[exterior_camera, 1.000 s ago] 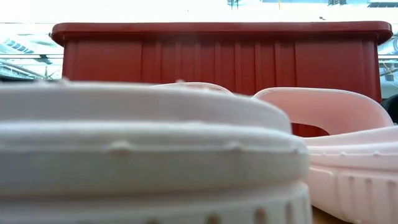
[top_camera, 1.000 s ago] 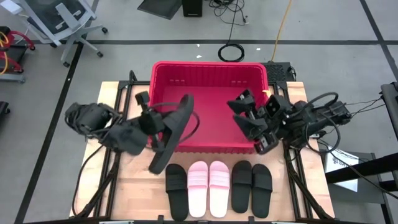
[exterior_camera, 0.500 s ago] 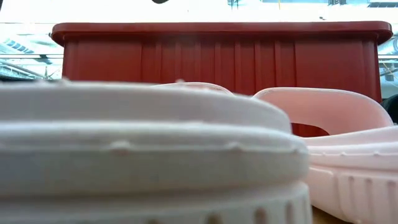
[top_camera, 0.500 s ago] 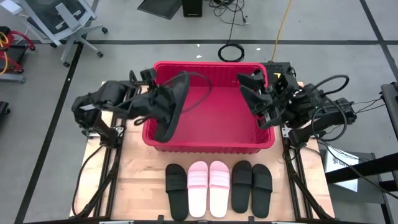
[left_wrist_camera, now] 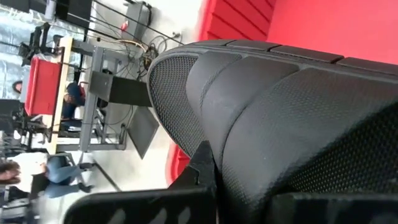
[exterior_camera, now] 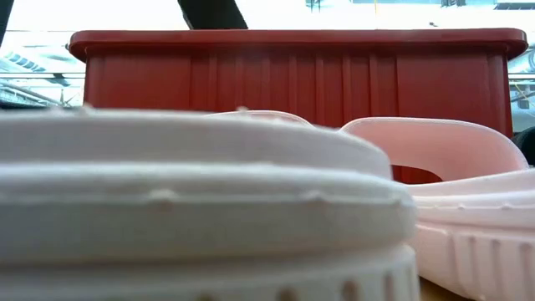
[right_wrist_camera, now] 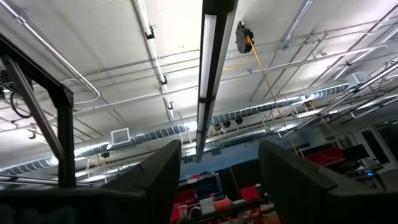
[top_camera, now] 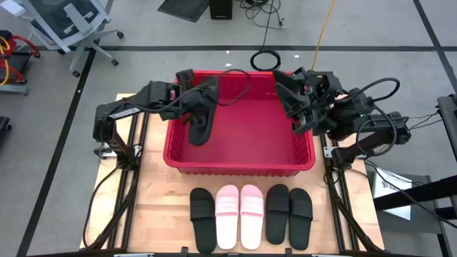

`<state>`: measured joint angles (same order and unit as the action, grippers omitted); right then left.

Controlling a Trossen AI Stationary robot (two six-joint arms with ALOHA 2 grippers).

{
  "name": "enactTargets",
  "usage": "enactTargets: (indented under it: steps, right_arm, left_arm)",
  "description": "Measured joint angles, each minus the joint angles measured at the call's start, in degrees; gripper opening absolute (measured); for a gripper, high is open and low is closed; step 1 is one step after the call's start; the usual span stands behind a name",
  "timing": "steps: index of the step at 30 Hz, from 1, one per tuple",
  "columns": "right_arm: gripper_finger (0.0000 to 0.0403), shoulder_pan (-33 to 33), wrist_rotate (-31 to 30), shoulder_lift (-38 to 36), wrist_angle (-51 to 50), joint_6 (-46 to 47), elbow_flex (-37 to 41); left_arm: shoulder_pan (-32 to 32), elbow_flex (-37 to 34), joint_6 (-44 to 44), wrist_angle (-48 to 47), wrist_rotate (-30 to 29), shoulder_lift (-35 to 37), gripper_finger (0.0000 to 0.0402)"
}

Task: Pick and place slides into bin
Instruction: Put the black slides into the red bin

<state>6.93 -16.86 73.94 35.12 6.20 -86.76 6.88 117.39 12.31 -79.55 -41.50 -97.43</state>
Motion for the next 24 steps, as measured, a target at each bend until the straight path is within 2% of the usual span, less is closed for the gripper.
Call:
enactTargets:
  steps: [8, 14, 24]
  right_arm:
    - [0.0205, -4.0, 0.1, -3.8, -10.1, 2.1, 0.0]
    - [0.0205, -4.7, 0.4, -5.8, -15.8, 3.6, 0.0]
    - [0.0205, -4.7, 0.6, -5.6, -19.1, 3.6, 0.0]
  left_arm:
    - [2.7, -13.5, 1.1, 6.2, 0.1, 0.0, 0.0000]
    - [5.0, -22.7, 2.2, 13.2, 0.1, 0.0, 0.0000]
    - [8.1, -32.8, 5.1, 23.5, 0.4, 0.0, 0.0000]
